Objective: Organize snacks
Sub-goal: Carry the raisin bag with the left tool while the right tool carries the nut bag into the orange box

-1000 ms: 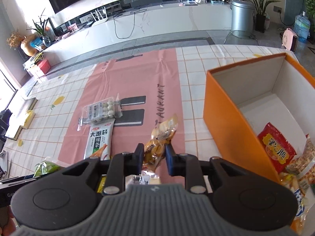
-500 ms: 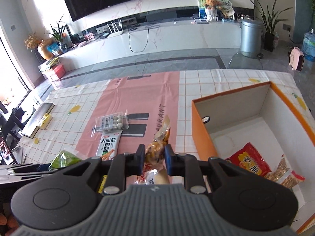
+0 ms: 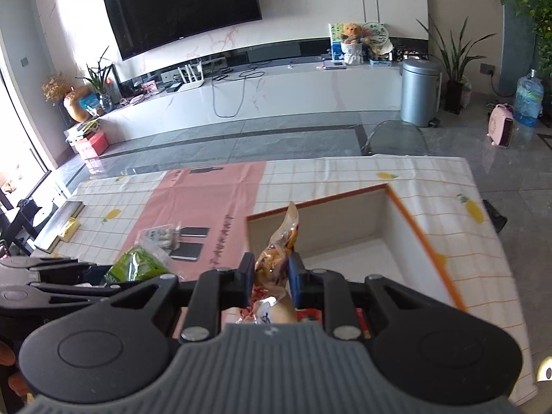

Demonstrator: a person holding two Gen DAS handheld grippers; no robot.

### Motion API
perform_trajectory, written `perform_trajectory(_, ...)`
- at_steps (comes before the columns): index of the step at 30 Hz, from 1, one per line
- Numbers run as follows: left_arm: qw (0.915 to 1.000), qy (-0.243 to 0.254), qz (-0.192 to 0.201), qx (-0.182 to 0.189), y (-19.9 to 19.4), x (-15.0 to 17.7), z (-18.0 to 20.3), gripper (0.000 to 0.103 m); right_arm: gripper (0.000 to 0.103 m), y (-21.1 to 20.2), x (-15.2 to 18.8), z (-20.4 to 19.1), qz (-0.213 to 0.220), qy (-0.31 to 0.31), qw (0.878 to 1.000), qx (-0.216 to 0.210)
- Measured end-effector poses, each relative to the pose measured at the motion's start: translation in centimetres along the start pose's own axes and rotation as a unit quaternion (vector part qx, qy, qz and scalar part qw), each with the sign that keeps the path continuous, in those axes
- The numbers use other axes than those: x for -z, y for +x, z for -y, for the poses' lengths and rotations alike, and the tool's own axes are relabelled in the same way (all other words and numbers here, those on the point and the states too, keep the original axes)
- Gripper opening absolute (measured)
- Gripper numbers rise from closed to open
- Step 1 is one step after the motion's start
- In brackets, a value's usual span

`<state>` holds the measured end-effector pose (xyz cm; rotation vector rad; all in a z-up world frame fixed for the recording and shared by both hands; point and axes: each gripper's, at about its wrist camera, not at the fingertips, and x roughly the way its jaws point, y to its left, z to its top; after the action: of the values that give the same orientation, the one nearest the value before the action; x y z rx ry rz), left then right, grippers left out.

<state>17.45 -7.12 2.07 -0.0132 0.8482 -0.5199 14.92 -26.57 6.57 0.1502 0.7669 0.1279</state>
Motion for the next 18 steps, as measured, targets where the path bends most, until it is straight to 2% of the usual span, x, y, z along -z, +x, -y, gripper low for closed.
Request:
perform_trajectory(8, 0.9936, 0.101, -0.044, 0.026, 6.5, -2.4, 5.6, 0.049, 0.017, 1.6, 0.1, 6.1, -0.026, -0.003, 1.0, 0.009)
perform_trajectory(13, 0.9826, 0.167, -0.078, 0.023, 10.8, -2.7, 7.3, 0.049, 0.017, 4.8, 0.2, 8.3, -0.04, -0.001, 0.999, 0.006)
perform_trajectory(18, 0.9688, 0.213, -0.125, 0.011, 14.9, -2.8, 7.1, 0.049, 0.017, 8.9, 0.3, 10.1, -0.065, 0.0, 0.998, -0.001)
